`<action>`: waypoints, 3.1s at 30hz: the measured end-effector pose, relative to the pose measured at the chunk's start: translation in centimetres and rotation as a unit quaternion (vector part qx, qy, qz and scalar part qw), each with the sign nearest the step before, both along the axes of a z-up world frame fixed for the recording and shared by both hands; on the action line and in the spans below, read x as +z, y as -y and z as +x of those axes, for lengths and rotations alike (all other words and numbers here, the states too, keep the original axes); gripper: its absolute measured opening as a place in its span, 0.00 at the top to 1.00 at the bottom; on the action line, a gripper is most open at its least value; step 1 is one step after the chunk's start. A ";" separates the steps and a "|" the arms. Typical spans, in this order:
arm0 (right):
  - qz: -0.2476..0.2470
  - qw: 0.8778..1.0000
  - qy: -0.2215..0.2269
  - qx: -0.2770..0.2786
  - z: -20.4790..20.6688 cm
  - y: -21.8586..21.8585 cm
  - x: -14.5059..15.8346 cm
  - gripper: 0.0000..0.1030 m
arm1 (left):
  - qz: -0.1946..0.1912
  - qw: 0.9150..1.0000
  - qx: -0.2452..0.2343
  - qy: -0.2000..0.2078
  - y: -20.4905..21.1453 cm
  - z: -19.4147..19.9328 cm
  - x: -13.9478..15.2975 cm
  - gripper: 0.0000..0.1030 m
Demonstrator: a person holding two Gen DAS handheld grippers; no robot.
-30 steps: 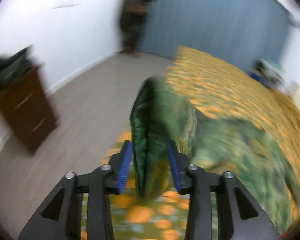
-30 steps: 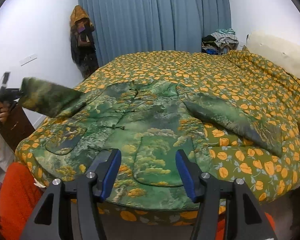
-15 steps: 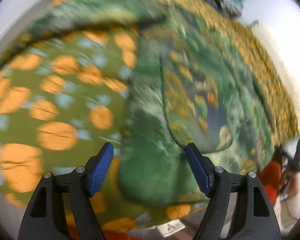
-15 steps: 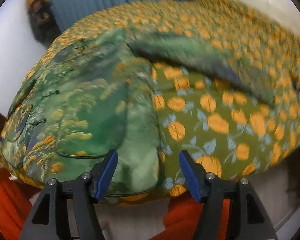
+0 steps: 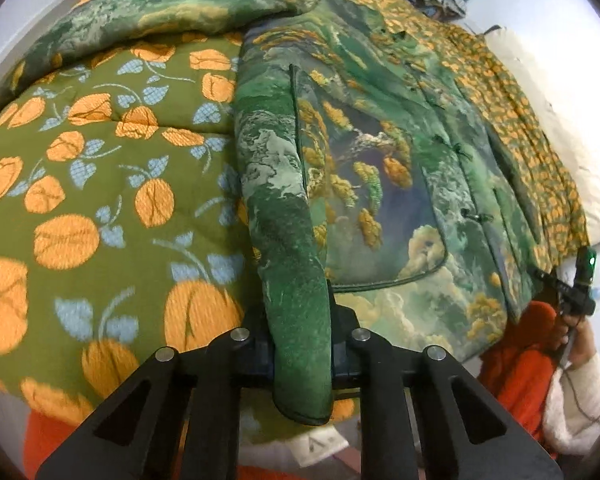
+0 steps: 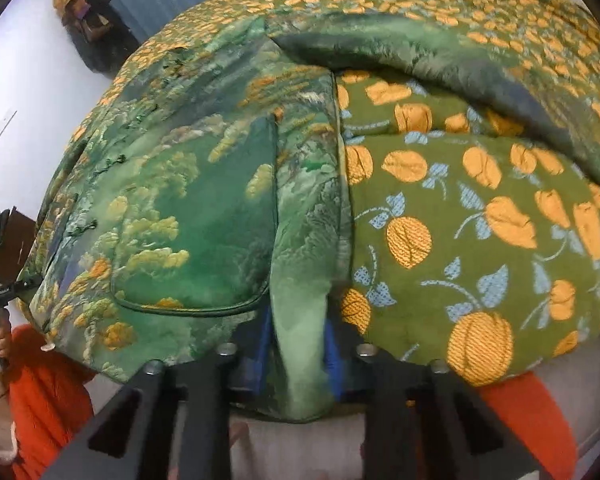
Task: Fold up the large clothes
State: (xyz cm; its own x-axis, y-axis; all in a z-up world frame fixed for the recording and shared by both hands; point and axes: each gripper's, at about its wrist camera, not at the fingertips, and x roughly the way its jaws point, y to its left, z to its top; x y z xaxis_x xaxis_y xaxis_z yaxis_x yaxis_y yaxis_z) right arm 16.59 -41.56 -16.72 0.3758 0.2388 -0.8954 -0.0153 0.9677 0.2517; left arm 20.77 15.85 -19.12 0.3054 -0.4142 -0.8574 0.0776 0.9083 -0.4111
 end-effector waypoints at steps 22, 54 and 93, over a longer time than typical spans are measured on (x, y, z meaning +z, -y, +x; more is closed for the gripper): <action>-0.118 0.976 0.176 -0.049 -4.0 -4.5 10.5 0.21 | 0.140 0.946 0.044 0.288 4.6 -7.1 12.9 0.02; -0.140 0.966 0.219 -0.015 -6.9 -14.0 11.3 0.17 | 0.205 0.944 0.001 0.257 15.1 -7.5 12.1 0.01; -0.066 0.982 0.159 -0.071 -0.3 -2.0 8.6 0.17 | 0.200 0.953 0.059 0.220 13.8 -5.6 8.0 0.01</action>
